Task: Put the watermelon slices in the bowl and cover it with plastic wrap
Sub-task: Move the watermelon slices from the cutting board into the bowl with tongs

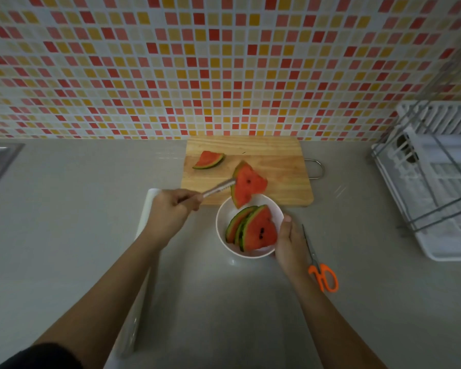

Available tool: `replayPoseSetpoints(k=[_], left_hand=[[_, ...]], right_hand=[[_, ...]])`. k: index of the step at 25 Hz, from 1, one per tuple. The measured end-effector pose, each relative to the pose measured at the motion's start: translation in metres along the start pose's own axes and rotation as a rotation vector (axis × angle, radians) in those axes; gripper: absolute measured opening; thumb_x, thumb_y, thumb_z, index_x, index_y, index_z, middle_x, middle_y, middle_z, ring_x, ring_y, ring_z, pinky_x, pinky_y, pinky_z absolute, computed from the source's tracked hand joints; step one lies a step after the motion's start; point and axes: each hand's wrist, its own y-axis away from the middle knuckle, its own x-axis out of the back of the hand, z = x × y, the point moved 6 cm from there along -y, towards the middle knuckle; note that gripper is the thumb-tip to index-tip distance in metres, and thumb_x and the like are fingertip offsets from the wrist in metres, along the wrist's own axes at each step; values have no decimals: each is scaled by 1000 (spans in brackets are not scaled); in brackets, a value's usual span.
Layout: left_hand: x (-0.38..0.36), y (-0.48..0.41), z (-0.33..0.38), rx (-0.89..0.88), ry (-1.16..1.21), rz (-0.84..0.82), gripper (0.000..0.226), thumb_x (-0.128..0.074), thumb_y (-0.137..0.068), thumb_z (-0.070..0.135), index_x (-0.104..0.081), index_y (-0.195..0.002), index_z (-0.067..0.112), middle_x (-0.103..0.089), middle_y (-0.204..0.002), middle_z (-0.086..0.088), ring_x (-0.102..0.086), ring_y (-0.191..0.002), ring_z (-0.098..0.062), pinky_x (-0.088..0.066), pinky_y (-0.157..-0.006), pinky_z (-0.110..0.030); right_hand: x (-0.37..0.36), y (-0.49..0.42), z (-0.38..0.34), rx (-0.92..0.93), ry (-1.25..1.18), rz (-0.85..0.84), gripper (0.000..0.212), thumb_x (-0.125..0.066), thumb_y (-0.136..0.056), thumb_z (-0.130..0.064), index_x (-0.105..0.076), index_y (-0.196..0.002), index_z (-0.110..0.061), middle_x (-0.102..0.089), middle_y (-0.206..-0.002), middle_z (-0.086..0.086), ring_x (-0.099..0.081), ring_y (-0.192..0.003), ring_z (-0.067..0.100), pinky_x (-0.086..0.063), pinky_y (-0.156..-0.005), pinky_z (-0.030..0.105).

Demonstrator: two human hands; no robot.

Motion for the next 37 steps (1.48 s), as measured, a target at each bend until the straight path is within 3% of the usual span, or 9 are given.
replayPoseSetpoints(k=[5, 8, 12, 15, 22, 27, 32, 35, 37], left_hand=[[-22, 42, 19, -295, -450, -159, 16, -63, -88, 24, -76, -96, 18, -74, -80, 0, -65, -73, -12, -40, -62, -19], [-31, 57, 34, -441, -483, -147, 18, -62, -88, 25, -76, -96, 19, -76, -84, -3, -68, -74, -21, -45, -64, -25], [6, 11, 28, -276, -334, 167, 17, -63, -86, 23, -77, -90, 13, -74, -78, -10, -69, -75, -26, -42, -64, -25], [15, -33, 17, -244, -478, 256, 20, -62, -88, 21, -74, -93, 5, -70, -76, -19, -65, -75, -37, -44, -66, -33], [-26, -53, 0, -741, -1031, 123, 31, -82, -60, -6, -69, -88, -9, -63, -60, -21, -61, -47, -36, -50, -36, -33], [-3, -52, 15, -546, -562, 224, 11, -66, -85, 6, -73, -89, -1, -68, -65, -16, -61, -53, -33, -45, -51, -27], [15, -6, -6, -51, 68, 96, 21, -67, -85, 25, -72, -64, 27, -55, -47, 13, -43, -43, -2, -33, -44, -15], [4, 40, 14, -291, -192, 65, 13, -67, -84, 19, -76, -75, 21, -66, -58, 8, -54, -46, 0, -38, -47, -13], [-14, 63, 29, -518, -432, 53, 12, -65, -83, 15, -76, -85, 11, -72, -66, -4, -63, -52, -12, -48, -51, -24]], right_hand=[[2, 3, -1, -17, -73, 7, 43, -24, -97, -43, -60, -97, -19, -61, -95, 4, -54, -88, 18, -35, -75, 28], [1, 2, 0, -44, -66, -11, 41, -24, -96, -45, -58, -91, -23, -56, -86, 0, -57, -87, 22, -51, -78, 40], [3, 0, 0, -18, -50, -12, 41, -24, -97, -43, -58, -98, -18, -62, -99, 11, -59, -99, 30, -46, -81, 36], [5, 2, -1, -17, -27, 20, 41, -28, -98, -37, -59, -103, -11, -63, -110, 19, -56, -105, 33, -31, -78, 28], [2, -2, -2, 19, -3, 8, 41, -28, -99, -33, -55, -116, -8, -58, -120, 21, -52, -112, 33, -31, -81, 28], [2, -2, 0, -1, -11, 3, 42, -27, -99, -34, -54, -120, -10, -58, -121, 18, -52, -112, 30, -28, -82, 25], [1, -1, -2, -5, -5, -5, 43, -26, -99, -35, -55, -119, -11, -59, -121, 18, -53, -112, 29, -27, -77, 21], [1, -1, -1, -9, 13, -15, 45, -25, -99, -36, -56, -118, -10, -59, -121, 19, -53, -112, 32, -29, -80, 27], [2, -1, -2, -5, 10, -8, 45, -25, -99, -36, -56, -117, -9, -60, -119, 20, -54, -111, 32, -29, -80, 27]])
